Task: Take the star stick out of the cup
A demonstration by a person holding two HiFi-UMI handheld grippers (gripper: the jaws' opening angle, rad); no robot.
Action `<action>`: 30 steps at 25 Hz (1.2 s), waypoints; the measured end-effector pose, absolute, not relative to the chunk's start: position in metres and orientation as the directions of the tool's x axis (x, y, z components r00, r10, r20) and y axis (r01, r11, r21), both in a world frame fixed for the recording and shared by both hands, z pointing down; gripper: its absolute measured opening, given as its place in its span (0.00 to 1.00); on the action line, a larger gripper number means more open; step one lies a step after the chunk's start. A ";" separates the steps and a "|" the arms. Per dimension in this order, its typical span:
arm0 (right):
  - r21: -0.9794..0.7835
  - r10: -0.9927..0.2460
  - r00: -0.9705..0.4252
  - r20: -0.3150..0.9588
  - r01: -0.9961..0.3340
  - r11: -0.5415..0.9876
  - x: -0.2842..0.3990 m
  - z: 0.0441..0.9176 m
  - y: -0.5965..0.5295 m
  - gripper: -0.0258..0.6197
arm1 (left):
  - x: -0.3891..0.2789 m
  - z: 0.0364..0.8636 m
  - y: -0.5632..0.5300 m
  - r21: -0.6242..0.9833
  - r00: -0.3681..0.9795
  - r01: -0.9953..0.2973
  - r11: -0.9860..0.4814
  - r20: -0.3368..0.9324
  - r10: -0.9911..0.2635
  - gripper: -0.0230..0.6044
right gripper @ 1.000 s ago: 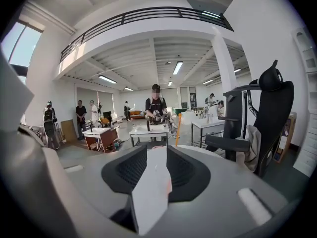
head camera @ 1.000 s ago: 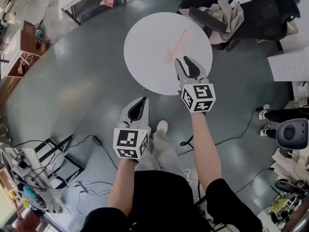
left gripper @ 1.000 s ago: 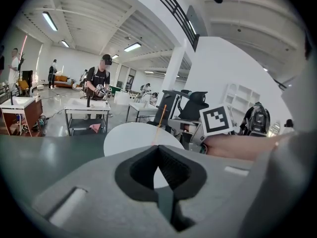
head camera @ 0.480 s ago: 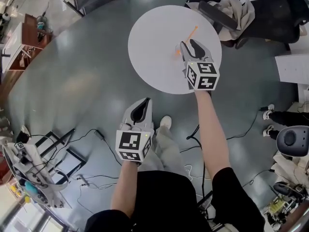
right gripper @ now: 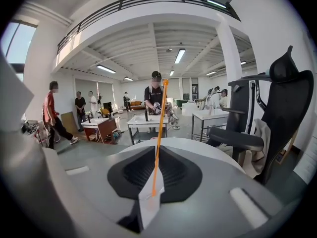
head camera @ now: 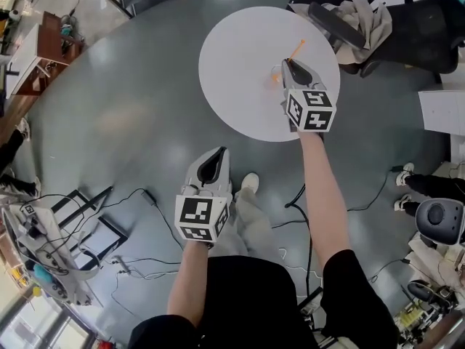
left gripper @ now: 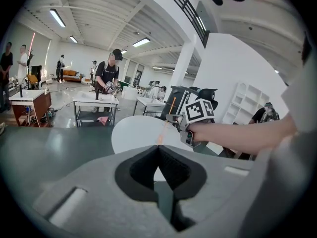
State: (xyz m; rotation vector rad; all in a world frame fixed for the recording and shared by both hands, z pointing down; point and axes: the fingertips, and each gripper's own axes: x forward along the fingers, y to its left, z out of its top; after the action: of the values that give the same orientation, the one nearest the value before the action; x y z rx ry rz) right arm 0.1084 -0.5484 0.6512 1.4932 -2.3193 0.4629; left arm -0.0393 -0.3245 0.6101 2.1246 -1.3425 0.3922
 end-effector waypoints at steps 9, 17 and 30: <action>-0.078 -0.823 -0.385 0.418 -0.918 0.390 0.105 0.627 -0.543 0.07 | -0.045 0.597 -0.320 0.309 0.438 -0.897 -0.316 0.521 -0.733 0.04; -0.088 -0.869 -0.383 0.314 -0.923 0.375 0.113 0.579 -0.521 0.07 | -0.036 0.579 -0.315 0.318 0.464 -0.883 -0.345 0.489 -0.738 0.04; -0.056 -0.879 -0.473 0.061 -0.881 0.470 0.090 0.439 -0.459 0.07 | -0.032 0.525 -0.308 0.349 0.520 -0.846 -0.403 0.376 -0.767 0.04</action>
State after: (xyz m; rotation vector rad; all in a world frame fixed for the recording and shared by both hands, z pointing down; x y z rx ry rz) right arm 0.0901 -0.4595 0.4388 1.5994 -2.6729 0.1237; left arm -0.0320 -0.3078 0.5246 2.2651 -1.3141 0.2121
